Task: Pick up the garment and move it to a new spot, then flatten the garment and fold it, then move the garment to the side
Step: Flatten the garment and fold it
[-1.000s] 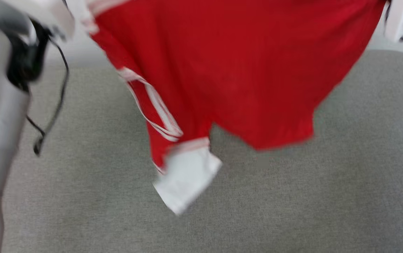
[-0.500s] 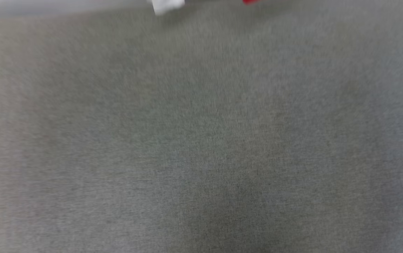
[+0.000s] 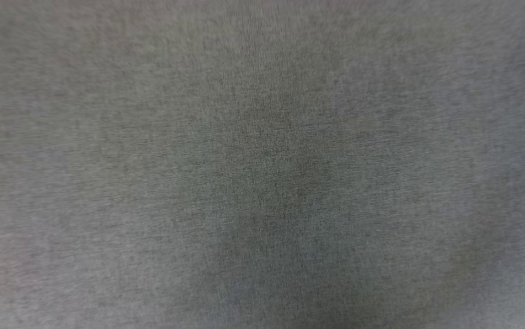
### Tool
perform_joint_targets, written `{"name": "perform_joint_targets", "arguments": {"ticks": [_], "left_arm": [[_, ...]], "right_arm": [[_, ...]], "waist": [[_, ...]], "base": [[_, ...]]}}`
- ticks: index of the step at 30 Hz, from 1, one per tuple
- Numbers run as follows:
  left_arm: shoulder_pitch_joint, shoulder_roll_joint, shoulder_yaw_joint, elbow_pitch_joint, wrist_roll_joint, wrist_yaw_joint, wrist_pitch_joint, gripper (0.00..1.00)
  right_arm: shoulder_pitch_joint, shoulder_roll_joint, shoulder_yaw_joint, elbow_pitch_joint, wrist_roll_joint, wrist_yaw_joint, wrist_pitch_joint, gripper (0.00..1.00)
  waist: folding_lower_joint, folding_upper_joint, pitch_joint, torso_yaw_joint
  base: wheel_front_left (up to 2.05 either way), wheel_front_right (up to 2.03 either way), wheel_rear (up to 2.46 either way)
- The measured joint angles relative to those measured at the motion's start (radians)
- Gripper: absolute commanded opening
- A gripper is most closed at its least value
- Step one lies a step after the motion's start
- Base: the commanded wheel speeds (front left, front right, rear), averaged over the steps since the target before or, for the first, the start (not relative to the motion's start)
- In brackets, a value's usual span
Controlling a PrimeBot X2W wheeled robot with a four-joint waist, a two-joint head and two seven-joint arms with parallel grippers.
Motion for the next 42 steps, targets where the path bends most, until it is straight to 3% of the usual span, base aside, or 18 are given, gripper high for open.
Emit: {"name": "perform_joint_targets", "arguments": {"ticks": [15,25,33,42], "left_arm": [[-0.030,0.021,0.011,0.006,-0.029,-0.007,0.003,0.00],[0.052,0.001,0.036,0.086,-0.101,-0.065,-0.073,0.00],[0.282,-0.025,0.058,0.113,-0.187,-0.108,-0.155,0.00],[0.785,-0.041,0.120,0.003,-0.309,-0.107,-0.203,0.00]], "right_arm": [[-0.090,0.008,0.093,0.093,0.063,0.000,-0.092,0.00],[-0.024,0.015,0.209,0.156,0.138,0.000,-0.128,0.00],[0.174,-0.034,0.330,0.144,0.252,0.000,-0.144,0.00],[0.549,-0.109,0.400,0.035,0.369,0.000,-0.132,0.00]], "waist": [[-0.0001,0.0000,0.187,-0.016],[-0.0001,0.0000,0.223,0.010],[-0.0001,0.0000,0.154,0.041],[-0.0003,0.0000,-0.019,0.067]], "base": [[0.00,0.00,0.00],[0.00,0.00,0.00],[0.00,0.00,0.00],[0.00,0.00,0.00]]}}
